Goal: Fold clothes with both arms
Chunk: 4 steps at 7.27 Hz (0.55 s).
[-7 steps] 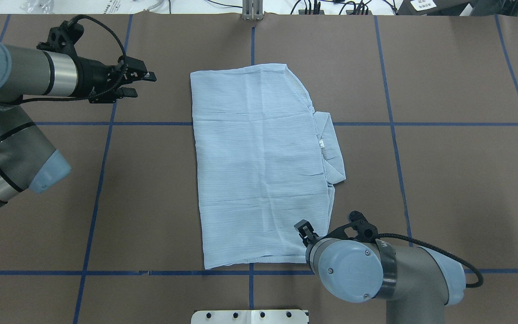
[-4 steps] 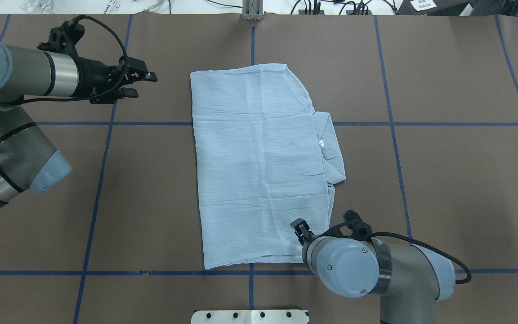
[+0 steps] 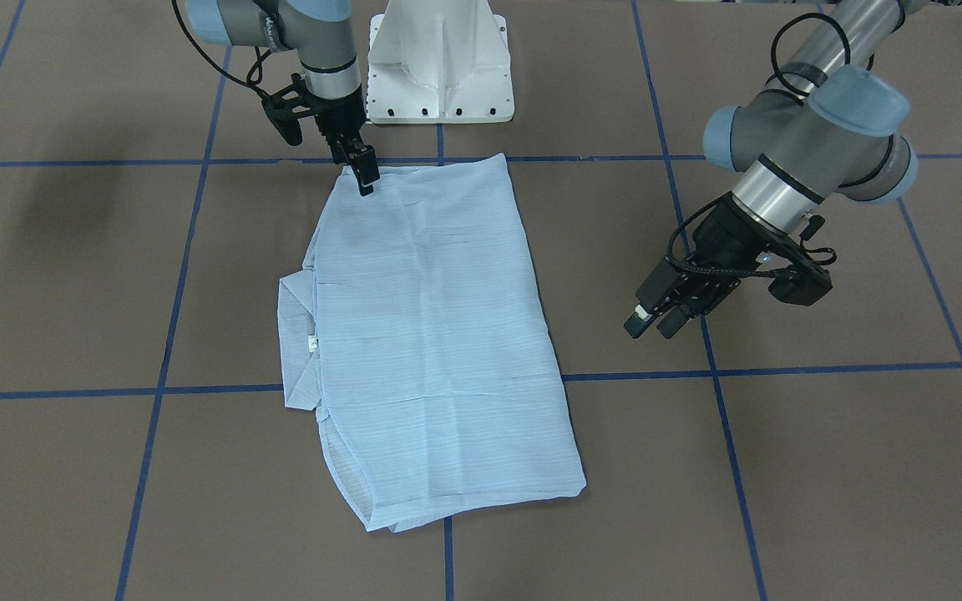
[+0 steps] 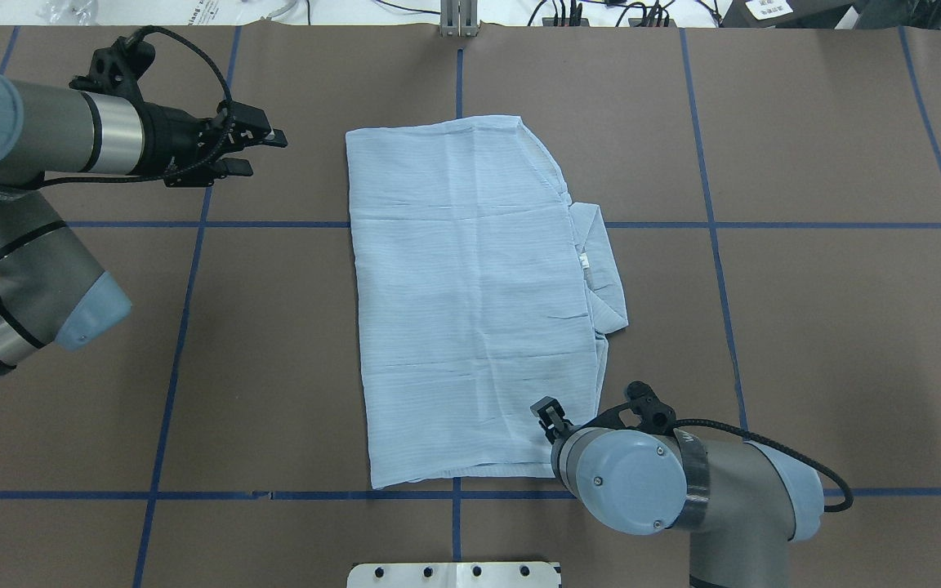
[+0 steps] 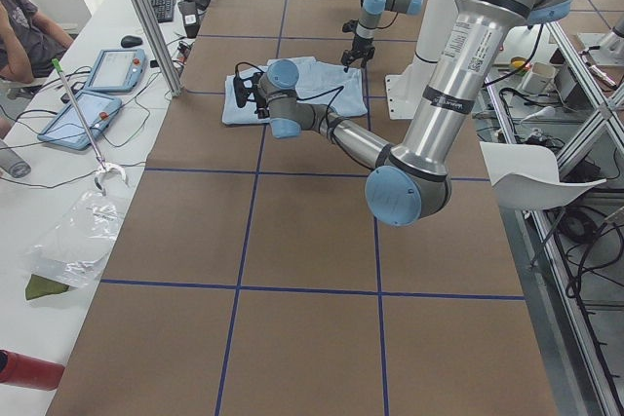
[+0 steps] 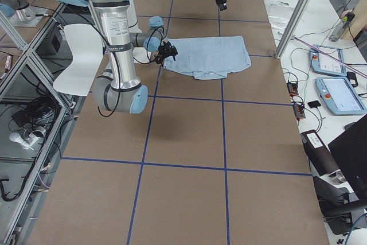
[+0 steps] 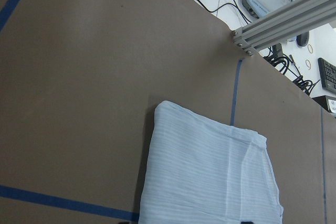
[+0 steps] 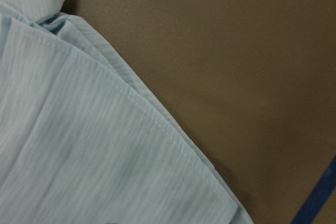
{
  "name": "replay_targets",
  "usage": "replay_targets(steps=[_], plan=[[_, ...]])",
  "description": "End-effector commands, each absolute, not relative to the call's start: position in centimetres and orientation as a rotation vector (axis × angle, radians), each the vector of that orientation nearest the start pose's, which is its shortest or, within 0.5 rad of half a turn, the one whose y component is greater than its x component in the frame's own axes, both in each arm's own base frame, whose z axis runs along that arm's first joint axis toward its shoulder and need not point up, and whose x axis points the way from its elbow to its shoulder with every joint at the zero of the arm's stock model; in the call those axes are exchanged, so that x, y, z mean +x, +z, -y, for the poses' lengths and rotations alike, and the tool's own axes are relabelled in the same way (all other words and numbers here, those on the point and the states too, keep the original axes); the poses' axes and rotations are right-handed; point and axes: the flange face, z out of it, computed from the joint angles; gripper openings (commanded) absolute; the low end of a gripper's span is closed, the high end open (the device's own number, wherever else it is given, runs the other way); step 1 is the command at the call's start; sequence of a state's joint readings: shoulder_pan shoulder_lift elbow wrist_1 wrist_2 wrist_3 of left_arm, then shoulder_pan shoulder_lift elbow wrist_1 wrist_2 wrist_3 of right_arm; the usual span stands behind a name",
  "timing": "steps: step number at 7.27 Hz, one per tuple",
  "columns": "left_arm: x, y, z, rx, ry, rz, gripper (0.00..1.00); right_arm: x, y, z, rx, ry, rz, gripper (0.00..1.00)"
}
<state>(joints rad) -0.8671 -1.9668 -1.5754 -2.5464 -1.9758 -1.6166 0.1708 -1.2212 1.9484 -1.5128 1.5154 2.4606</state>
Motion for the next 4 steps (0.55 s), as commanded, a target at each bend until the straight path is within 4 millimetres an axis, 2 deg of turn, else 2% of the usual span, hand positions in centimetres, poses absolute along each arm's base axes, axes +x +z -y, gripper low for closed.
replay_targets(steps=[1, 4], plan=[[33.73, 31.95, 54.39, 0.235, -0.48, -1.393, 0.76, -54.71, 30.31, 23.49, -0.236, 1.025, 0.784, 0.93], [33.71, 31.88, 54.36, 0.236, -0.48, -1.395, 0.76, -55.21, 31.07, 23.38, -0.232, 1.024, 0.765, 0.9]])
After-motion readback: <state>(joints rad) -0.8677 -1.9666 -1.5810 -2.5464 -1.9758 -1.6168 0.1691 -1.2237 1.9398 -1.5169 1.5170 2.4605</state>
